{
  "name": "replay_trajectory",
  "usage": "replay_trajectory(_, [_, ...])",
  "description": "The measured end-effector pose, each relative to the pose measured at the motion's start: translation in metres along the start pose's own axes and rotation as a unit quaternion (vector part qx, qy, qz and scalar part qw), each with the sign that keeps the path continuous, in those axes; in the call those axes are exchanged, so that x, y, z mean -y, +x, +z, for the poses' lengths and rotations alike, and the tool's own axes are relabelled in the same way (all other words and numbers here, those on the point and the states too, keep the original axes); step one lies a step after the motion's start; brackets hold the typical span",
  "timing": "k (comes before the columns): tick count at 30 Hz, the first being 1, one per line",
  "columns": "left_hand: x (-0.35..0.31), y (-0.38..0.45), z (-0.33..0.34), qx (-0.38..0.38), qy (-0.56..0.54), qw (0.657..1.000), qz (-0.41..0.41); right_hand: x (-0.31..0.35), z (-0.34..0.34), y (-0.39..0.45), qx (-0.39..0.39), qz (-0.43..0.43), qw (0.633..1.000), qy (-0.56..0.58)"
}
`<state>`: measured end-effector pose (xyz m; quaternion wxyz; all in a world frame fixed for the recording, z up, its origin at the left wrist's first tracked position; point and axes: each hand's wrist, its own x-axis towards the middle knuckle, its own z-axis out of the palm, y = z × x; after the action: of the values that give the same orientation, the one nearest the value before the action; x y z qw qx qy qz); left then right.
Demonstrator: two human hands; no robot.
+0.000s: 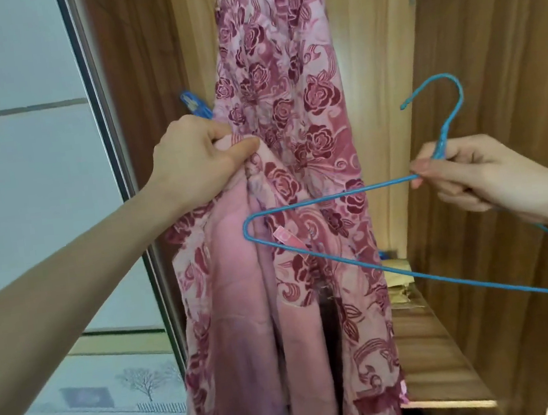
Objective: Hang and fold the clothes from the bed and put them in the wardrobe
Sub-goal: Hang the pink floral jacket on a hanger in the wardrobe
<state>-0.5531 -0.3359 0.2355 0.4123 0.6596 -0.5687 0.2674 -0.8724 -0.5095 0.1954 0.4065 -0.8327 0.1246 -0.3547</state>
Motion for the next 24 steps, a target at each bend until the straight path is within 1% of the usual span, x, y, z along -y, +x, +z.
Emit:
replay_trajectory(4, [-0.003,0.002,0.001,0.004,0.060,0.998,-0.002,0.008,0.003,0.010,0.032,-0.003,0.996,-0.084])
replay_trajectory(7, [0.000,0.003,-0.005,0.021,0.119,0.993,0.011,0.017,0.001,0.015,0.024,-0.003,0.989,-0.148])
replay_trajectory(9, [0.000,0.004,-0.010,0.033,0.125,0.991,0.013,0.021,0.003,0.018,0.021,-0.018,0.982,-0.186])
replay_trajectory(11, [-0.005,0.004,-0.010,0.045,0.098,0.994,0.007,0.022,0.013,0.024,0.029,-0.037,0.979,-0.197])
replay_trajectory(13, [-0.015,0.003,-0.006,0.056,0.058,0.997,0.005,0.021,0.033,0.031,0.042,-0.046,0.981,-0.182])
replay_trajectory(16, [-0.030,-0.001,0.000,0.070,0.037,0.997,0.010,0.016,0.060,0.040,0.036,-0.048,0.988,-0.140])
replay_trajectory(20, [-0.027,-0.005,0.002,0.088,0.006,0.996,0.015,0.004,0.082,0.049,0.029,-0.042,0.993,-0.105])
replay_trajectory(24, [-0.023,-0.009,0.010,0.103,-0.066,0.992,0.017,-0.006,0.108,0.053,0.040,-0.059,0.995,-0.067])
